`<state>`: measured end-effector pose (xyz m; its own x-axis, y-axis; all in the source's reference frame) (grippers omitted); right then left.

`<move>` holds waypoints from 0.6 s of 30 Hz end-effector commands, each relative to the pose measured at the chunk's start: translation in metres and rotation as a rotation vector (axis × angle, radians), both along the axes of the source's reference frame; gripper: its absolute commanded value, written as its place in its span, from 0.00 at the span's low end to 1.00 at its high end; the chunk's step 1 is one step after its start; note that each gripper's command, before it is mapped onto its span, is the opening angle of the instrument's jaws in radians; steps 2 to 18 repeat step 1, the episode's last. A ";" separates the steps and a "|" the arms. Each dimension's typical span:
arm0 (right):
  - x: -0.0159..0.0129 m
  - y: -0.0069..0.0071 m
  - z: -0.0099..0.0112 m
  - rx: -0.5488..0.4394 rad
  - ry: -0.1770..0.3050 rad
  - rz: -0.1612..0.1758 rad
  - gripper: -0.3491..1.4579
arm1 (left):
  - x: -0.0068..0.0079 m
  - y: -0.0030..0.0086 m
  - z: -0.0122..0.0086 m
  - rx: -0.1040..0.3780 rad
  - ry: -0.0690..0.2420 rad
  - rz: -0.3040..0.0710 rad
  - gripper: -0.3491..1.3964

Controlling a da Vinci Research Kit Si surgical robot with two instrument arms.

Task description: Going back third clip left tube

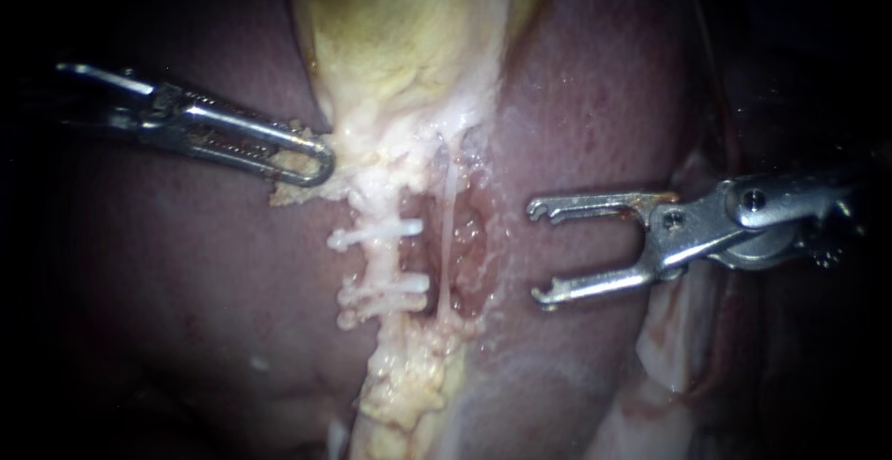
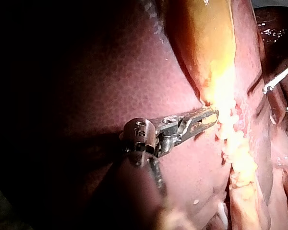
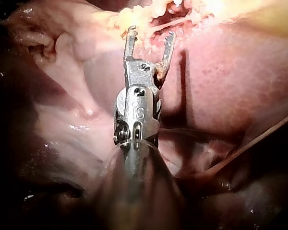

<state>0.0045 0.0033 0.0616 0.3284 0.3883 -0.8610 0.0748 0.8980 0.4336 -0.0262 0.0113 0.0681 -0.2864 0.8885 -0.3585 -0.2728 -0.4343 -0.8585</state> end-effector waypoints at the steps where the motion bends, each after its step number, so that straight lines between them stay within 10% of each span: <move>1: 0.0000 0.0000 0.0000 0.000 0.000 0.000 0.47 | 0.0002 0.0000 -0.0001 -0.022 0.003 0.001 0.00; 18: 0.0000 0.0000 0.0000 0.000 0.000 0.000 0.47 | 0.0002 0.0000 -0.0001 -0.022 0.003 0.001 0.00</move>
